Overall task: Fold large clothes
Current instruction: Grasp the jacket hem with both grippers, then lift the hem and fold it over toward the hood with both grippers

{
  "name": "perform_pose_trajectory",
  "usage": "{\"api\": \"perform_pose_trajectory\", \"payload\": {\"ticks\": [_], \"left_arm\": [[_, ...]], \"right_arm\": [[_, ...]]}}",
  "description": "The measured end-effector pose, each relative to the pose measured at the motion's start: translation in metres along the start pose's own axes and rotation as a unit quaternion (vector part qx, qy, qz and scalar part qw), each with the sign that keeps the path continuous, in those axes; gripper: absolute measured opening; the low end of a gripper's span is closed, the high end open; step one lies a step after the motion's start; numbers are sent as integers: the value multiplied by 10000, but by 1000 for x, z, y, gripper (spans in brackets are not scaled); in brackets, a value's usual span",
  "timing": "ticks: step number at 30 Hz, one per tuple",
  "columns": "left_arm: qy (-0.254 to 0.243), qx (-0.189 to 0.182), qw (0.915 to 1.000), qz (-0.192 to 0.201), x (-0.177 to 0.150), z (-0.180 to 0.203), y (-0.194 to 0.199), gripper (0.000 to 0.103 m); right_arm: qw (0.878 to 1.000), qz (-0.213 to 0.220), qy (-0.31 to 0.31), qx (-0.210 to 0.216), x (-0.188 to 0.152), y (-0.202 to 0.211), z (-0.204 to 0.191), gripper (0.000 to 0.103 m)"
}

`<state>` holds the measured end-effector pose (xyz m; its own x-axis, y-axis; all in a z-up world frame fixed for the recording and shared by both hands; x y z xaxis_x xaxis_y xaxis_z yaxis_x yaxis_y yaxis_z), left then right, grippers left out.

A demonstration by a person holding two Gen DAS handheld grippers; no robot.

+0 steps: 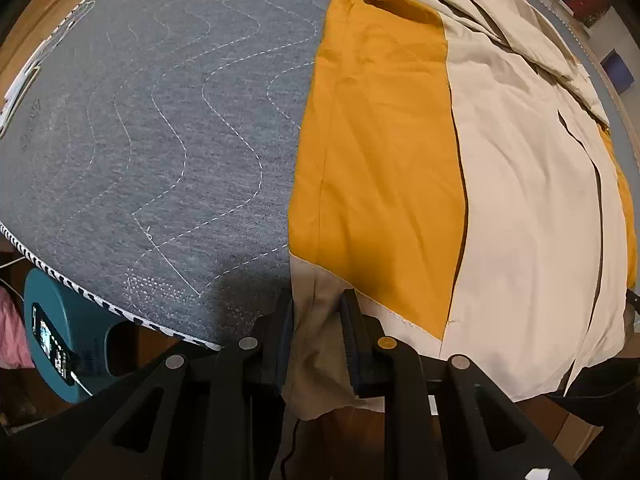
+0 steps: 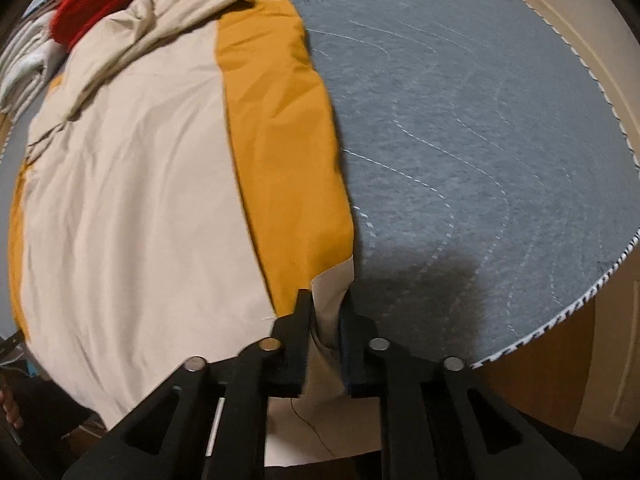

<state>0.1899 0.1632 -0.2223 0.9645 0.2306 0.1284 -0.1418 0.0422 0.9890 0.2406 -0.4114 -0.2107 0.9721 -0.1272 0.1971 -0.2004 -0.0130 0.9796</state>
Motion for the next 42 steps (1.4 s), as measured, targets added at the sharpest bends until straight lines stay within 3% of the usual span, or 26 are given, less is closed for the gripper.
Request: {"api": "perform_pose_trajectory", "payload": {"ticks": [1,4,5,6,7,10,13,22,28,33,38,42], "left_arm": [[8,-4,10000,0,-1,2,0,20],[-47,-50,10000,60,-1,6,2,7],[-53,-70,9999,90,-1,-1,3,5],[-39,-98,9998,143,-1,-1,6,4],[-17,-136,9997,185,0,-2,12,3],[-25,-373,9982,465,4,3,37,2],[-195,-688,9945,761,5,15,70,2],[-744,-1553,9751,1398,-4,32,169,2],[-999,-2064,9609,1555,-25,25,226,1],[-789,-2461,9535,1551,-42,-2,264,1],[-563,-2444,9565,1490,-13,-11,261,1],[-529,-2359,9600,1415,42,8,239,1]], "right_arm": [[9999,-24,-54,-81,-1,-1,3,29],[9999,-53,-130,-93,-1,-1,4,28],[9999,-43,-114,-83,-1,-1,2,25],[9999,-35,-99,-36,-1,1,1,13],[9999,11,-109,77,0,4,-2,8],[9991,259,-247,246,6,20,1,5],[9945,631,-463,702,12,54,-1,5],[9738,1641,-119,1571,12,170,-18,4],[9570,2036,-105,2062,-11,240,-14,4],[9469,2241,-178,2300,-28,287,5,4],[9407,2253,-400,2505,-34,308,29,4],[9440,2188,-498,2420,12,284,27,4]]}}
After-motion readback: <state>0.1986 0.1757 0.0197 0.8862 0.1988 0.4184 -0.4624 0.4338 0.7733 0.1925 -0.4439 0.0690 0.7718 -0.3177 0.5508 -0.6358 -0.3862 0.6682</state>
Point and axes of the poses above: each gripper's, at about its wrist camera, not at the fingertips, and y roughly against the way its jaws point, z to its right, x to its top, the point moved 10 cm from there along -y, roughly the way its jaws point, and after that the axes turned 1 degree about -z, right-handed, at the moved point
